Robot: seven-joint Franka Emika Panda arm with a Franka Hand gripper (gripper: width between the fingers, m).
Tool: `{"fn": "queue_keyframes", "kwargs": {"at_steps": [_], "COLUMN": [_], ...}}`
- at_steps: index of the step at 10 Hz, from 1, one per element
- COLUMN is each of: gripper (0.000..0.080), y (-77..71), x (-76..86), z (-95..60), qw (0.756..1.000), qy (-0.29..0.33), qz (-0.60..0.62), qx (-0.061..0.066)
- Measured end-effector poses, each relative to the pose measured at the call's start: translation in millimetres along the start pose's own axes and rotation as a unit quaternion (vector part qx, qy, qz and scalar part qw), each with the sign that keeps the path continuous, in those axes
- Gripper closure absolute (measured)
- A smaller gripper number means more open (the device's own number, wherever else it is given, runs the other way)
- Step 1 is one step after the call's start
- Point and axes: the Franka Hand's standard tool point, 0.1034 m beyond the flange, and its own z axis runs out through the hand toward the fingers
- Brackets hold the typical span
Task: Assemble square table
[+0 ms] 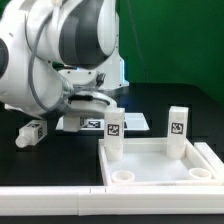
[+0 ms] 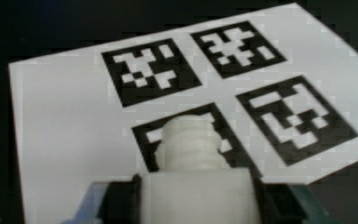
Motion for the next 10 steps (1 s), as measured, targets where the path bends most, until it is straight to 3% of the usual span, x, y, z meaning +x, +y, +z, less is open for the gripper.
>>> {"fn": "queue_keyframes", "kwargs": {"at_steps": [1,3,4,5,7,8,9,10], "gripper": [0.0517,0.0515,0.0515,0.0515,0.0515,0.0515,0.0515,0.0515], "y": [-5.6,-25.2,-38.4,-46.3,-42.8,-61.7,-94.9,-119.3], "x": [-7.4,-44.5,-53.7,-51.9,-48.8,-52.2,-63.1,-63.6], "z": [-14.1,-27.6,-42.8,-52.6,-46.4,-53.3,-65.1,-79.4], "qw": [0.999,0.994,0.99,0.98,0.965,0.951,0.937,0.928], "qy": [0.041,0.104,0.141,0.196,0.261,0.307,0.347,0.369], "qz": [-0.011,-0.023,-0.029,-0.04,-0.039,-0.026,-0.045,-0.053], "qx": [0.001,0.011,0.012,0.008,0.007,-0.004,-0.008,-0.002]}}
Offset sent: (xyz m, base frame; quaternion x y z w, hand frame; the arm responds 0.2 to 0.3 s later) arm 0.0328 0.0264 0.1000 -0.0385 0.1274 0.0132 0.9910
